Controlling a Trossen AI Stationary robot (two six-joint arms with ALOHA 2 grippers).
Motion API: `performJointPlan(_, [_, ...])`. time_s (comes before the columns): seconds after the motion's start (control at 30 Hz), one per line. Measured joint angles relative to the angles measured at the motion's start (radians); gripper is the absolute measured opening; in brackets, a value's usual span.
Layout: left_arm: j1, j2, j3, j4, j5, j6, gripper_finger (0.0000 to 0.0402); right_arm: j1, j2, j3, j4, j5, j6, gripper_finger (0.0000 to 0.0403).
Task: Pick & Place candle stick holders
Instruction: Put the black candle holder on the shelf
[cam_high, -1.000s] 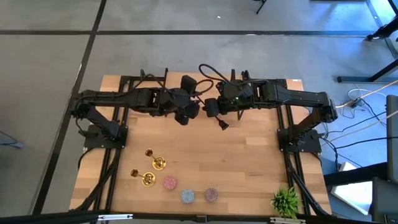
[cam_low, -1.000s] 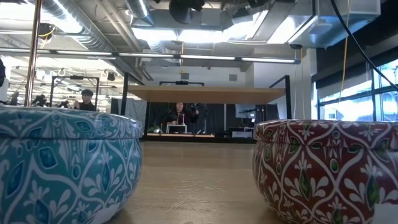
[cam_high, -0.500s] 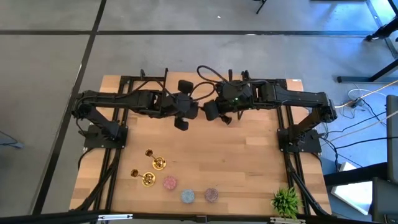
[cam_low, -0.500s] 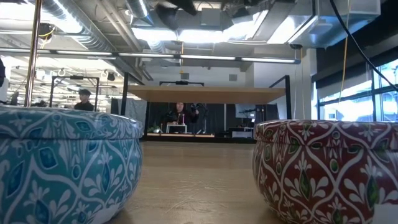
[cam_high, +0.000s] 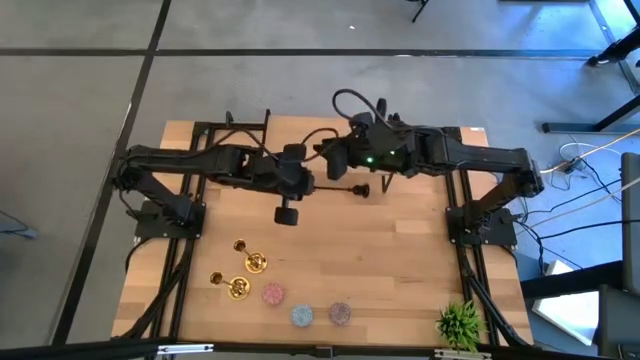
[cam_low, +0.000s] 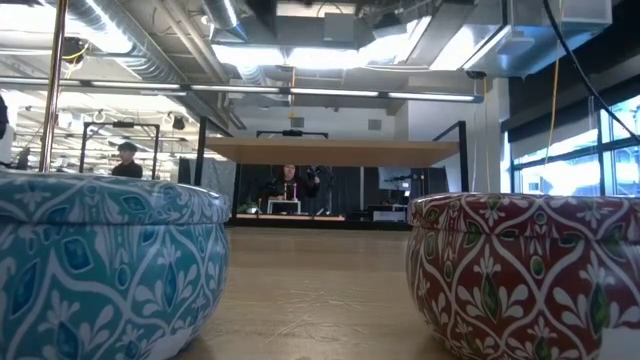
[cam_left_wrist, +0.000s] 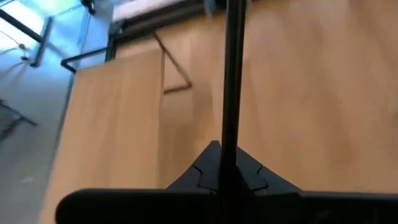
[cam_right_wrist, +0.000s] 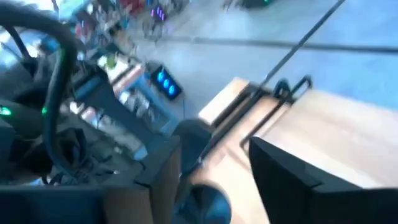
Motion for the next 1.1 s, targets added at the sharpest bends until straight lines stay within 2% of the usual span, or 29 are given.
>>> performJointPlan(0.17, [0.031, -0.107, -0.085, 0.190, 0.005, -0.114, 0.0002, 0.032, -0.044, 0.000, 0.040, 0.125, -0.080, 0.0220])
performJointPlan(0.3, [0.078, -0.241, -0.246, 0.316, -0.010, -0.180, 0.0003, 0.064, -0.086, -0.001, 0.055, 0.217, -0.166, 0.0221])
performJointPlan(0.43, [0.159, -0.400, -0.419, 0.485, -0.164, -0.322, 0.0002, 0.117, -0.142, 0.002, 0.037, 0.250, -0.224, 0.0215])
performJointPlan(0.57, [0.191, -0.498, -0.521, 0.542, -0.059, -0.344, 0.0002, 0.152, -0.158, -0.001, 0.039, 0.340, -0.254, 0.0212])
performJointPlan(0.63, [0.190, -0.513, -0.539, 0.520, -0.069, -0.354, 0.0002, 0.164, -0.165, 0.000, 0.055, 0.370, -0.269, 0.0211])
performJointPlan(0.7, [0.190, -0.535, -0.536, 0.539, -0.093, -0.355, 0.0002, 0.172, -0.166, 0.000, 0.057, 0.370, -0.271, 0.0211])
performJointPlan(0.97, [0.187, -0.540, -0.537, 0.544, -0.073, -0.359, 0.0002, 0.171, -0.164, 0.000, 0.060, 0.369, -0.267, 0.0211])
performJointPlan(1.1, [0.204, -0.539, -0.559, 0.623, -0.058, -0.370, 0.0002, 0.170, -0.164, 0.000, 0.058, 0.290, -0.287, 0.0211])
